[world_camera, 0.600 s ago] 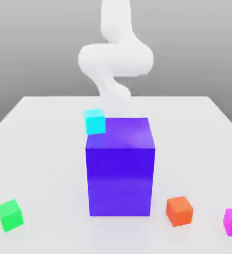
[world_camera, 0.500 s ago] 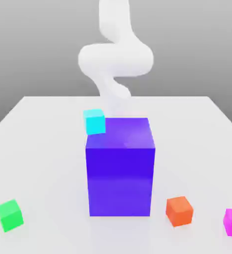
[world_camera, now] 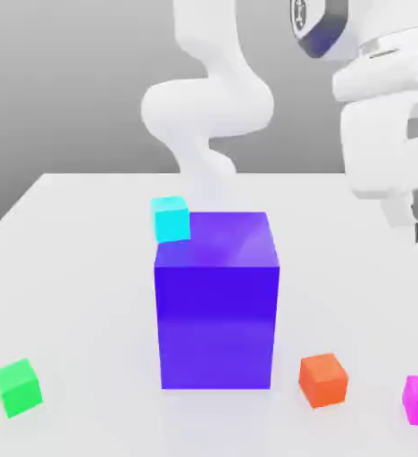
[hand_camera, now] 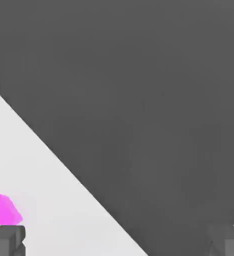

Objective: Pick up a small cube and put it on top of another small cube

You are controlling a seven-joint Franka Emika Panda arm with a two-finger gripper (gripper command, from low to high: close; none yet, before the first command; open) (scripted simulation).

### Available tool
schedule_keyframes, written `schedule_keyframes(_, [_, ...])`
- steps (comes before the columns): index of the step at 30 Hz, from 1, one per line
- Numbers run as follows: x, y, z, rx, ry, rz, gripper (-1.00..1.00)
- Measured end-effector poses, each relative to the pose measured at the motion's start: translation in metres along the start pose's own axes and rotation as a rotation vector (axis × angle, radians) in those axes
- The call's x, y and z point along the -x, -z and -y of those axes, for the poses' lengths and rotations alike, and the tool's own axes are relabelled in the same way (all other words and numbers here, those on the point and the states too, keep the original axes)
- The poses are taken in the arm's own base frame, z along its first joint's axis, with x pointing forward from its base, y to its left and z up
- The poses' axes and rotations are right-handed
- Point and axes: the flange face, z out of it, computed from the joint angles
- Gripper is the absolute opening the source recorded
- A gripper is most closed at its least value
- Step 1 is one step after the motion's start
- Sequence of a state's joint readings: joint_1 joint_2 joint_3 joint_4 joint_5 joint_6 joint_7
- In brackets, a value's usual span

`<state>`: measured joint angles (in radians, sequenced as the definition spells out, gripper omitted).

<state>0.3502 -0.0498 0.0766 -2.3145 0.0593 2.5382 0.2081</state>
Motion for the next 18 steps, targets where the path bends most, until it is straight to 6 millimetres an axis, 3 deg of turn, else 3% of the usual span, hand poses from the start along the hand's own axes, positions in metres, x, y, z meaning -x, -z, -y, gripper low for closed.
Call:
schedule_keyframes(2, [0.013, -0.037, 0.024, 0.002, 0.102, 0.053, 0.00])
schedule_keyframes(6, [0.041, -0.108, 0.048, 0.018, 0.267, 0.153, 0.00])
schedule_keyframes(10, [0.082, -0.175, 0.073, 0.030, 0.446, 0.253, 0.00])
schedule_keyframes(14, [0.103, -0.232, 0.074, 0.032, 0.487, 0.275, 0.00])
schedule_keyframes(15, [0.107, -0.244, 0.073, 0.032, 0.488, 0.276, -1.00])
schedule_keyframes(18, [0.107, -0.244, 0.073, 0.032, 0.488, 0.276, -1.00])
